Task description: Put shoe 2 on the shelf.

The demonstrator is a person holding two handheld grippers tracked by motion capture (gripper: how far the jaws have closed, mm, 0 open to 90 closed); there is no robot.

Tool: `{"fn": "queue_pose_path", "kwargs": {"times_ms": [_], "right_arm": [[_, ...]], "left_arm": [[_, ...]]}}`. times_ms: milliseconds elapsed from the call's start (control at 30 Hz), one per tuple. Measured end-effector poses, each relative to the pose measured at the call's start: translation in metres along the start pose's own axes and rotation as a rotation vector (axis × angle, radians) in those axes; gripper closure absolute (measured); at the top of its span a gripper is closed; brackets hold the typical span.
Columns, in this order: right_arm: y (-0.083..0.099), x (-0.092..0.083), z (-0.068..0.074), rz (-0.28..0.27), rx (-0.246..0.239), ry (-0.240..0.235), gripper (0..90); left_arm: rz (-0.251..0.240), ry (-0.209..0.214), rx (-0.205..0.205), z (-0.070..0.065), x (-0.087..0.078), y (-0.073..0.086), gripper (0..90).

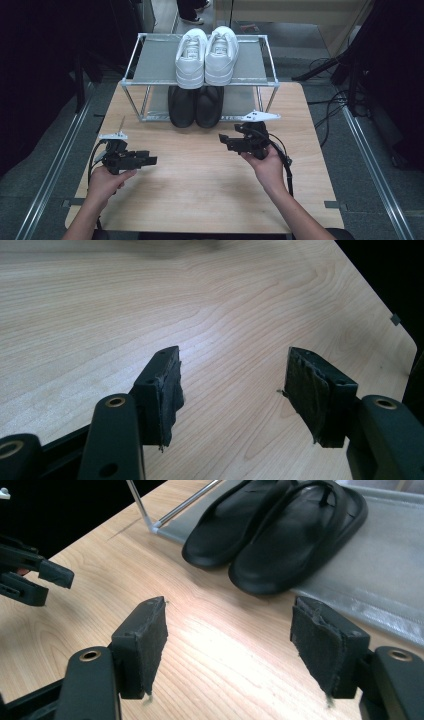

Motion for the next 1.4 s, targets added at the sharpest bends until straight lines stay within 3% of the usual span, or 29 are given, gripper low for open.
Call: {"fn": "queue_pose_path", "kwargs": {"times_ms": [400, 700, 1067, 1167, 1400], "right_arm": [[0.033, -0.019, -0.024, -0.002, 0.027, 0.051, 30.7], [0.06, -0.025, -0.04, 0.034, 0.071, 0.035, 27.5], [0.067, -0.032, -0.07, 0.017, 0.076, 0.097, 27.6], [0.067, -0.032, -0.073, 0.012, 0.094, 0.092, 27.5], [0.067, -0.029, -0.074, 0.005, 0.067, 0.082, 27.5]], "left_arm": [[0.011, -0.006, 0.013, -0.002, 0.001, 0.001, 39.7], [0.017, -0.001, 0.019, -0.003, 0.002, 0.001, 39.6], [0.024, -0.008, 0.038, -0.005, 0.004, 0.0, 39.2], [0.031, -0.013, 0.046, -0.006, 0.005, 0.0, 38.7], [0.039, -0.017, 0.053, -0.006, 0.007, 0.0, 37.3]]}}
Point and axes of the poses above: each handheld gripper's, and its own axes: x roughly forward along the jaws, y roughly out of its underside, z roughly to its left, the point moved 5 cm from there along x, roughly forward along the jaws, and after that the axes turned 1 degree about y, right-handed, at the moved point
